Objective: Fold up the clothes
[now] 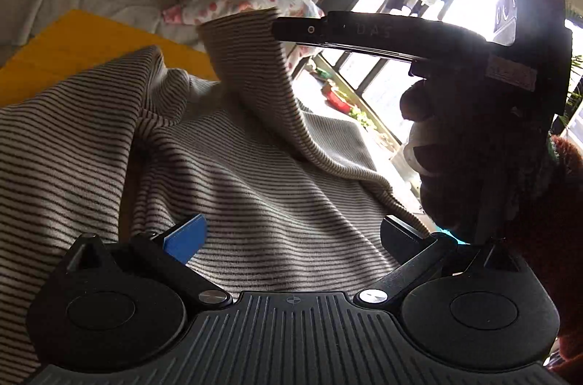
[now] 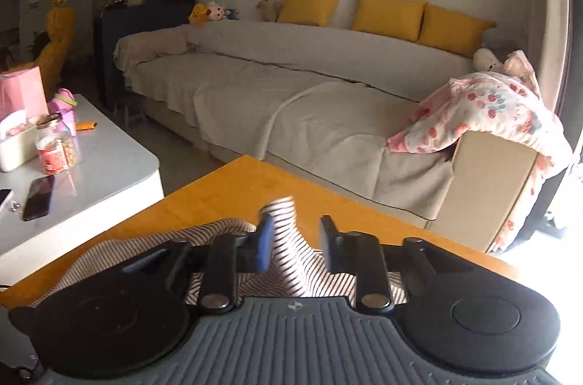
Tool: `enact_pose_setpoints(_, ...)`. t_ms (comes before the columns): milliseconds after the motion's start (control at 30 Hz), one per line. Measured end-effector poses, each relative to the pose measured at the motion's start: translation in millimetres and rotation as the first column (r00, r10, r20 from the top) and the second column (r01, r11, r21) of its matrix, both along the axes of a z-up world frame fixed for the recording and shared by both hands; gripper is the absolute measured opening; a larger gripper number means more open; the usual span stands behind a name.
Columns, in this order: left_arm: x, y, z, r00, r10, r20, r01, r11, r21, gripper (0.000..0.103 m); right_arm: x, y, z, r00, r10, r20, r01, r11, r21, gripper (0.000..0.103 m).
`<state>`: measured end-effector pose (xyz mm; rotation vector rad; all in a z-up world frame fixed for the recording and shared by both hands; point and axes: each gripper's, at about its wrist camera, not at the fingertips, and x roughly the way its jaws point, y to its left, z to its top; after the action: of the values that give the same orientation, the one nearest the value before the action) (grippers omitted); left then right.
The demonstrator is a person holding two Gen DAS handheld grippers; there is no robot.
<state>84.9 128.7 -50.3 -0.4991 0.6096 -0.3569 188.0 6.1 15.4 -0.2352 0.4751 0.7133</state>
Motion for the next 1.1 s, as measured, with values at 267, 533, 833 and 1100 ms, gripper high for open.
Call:
enact_pose_setpoints(267, -2, -3, 3, 1.0, -0.004, -0.006, 0.004, 1.0, 0.031, 0.103, 17, -88, -40, 0.959, -0.228, -0.167, 0.235, 0.972, 0.024, 0.05)
enact_pose_setpoints(533, -23, 11, 30, 0.999, -0.02, 0.026, 0.017, 0.991, 0.132, 0.103, 9, -145, -69, 0.915, -0.347, -0.205, 0.359, 0.933, 0.025, 0.047)
enact_pose_setpoints(833, -115, 38, 71, 0.995, -0.076, 0.065, 0.005, 0.683, 0.73, 0.103, -55, -140, -45, 0.971, -0.223, -0.085, 0.227, 0.973, 0.043, 0.061)
enact_pose_setpoints(1100, -134, 12, 44, 0.983, -0.176, -0.048, 0.128, 0.477, 0.87, 0.088, -82, -116, -20, 0.992, -0.094, -0.084, 0.104, 0.988, 0.116, 0.061)
